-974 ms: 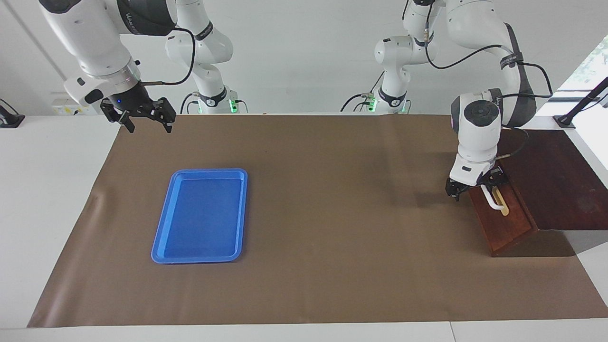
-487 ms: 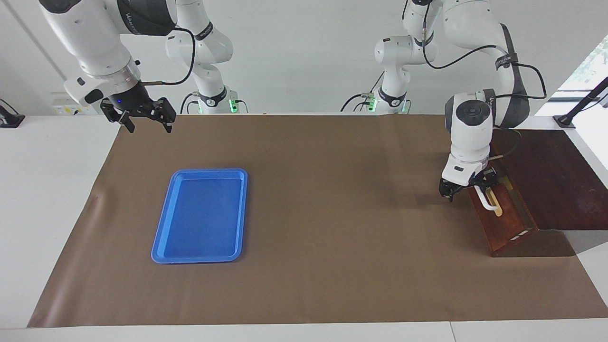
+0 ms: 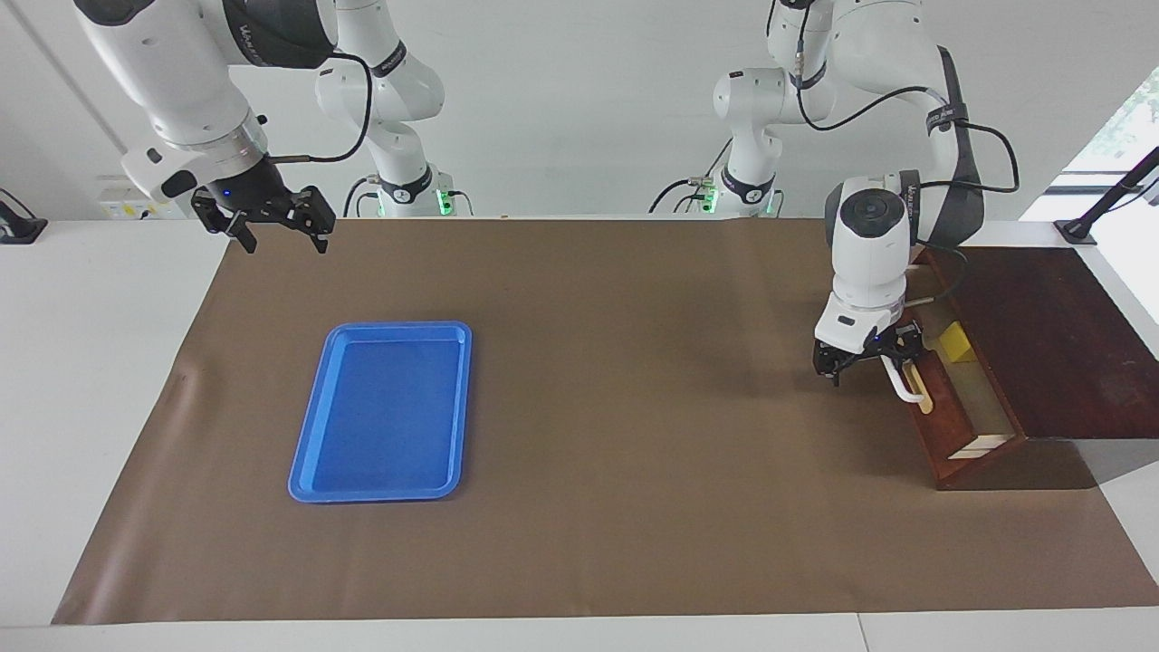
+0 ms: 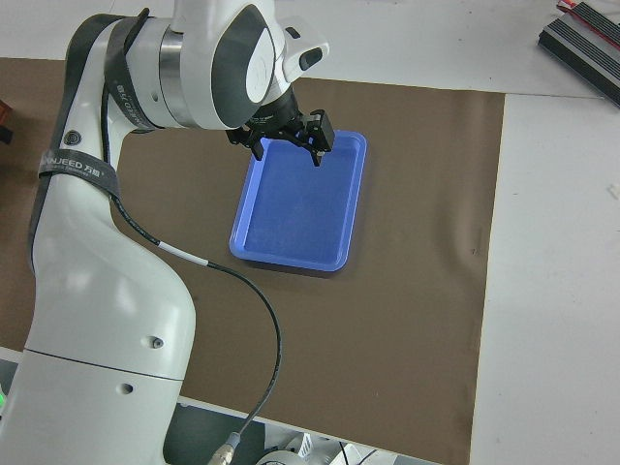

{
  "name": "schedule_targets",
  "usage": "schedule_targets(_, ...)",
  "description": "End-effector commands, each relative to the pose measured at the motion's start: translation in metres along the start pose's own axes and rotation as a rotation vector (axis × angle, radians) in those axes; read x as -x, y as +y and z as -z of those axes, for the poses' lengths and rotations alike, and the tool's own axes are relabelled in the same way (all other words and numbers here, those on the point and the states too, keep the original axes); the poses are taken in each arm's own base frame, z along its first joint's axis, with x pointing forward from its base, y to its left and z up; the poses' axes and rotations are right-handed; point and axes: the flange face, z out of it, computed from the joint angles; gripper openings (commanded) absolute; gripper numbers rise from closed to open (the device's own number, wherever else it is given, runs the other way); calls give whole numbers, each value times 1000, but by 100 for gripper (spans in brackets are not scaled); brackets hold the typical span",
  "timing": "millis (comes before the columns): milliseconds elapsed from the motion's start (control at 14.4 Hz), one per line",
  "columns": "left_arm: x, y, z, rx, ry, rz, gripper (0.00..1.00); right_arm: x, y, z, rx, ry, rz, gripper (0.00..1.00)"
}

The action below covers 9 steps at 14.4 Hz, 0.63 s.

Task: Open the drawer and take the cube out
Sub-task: 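Pull the white drawer handle away from the box with the left gripper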

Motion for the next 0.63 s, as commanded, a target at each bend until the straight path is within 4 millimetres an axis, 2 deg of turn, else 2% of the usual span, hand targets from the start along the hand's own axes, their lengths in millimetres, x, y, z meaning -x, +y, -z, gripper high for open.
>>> schedule_targets(0,2,40,11,27,-1,-24,100,7,3,1,-3,-13,15,100)
schedule_targets(278,5,63,20,41,1,-53,100,7,3,1,-3,-15,15,100)
schedule_targets(556,7,76,26,57,-1,-57,100,7,3,1,-3,-13,15,100)
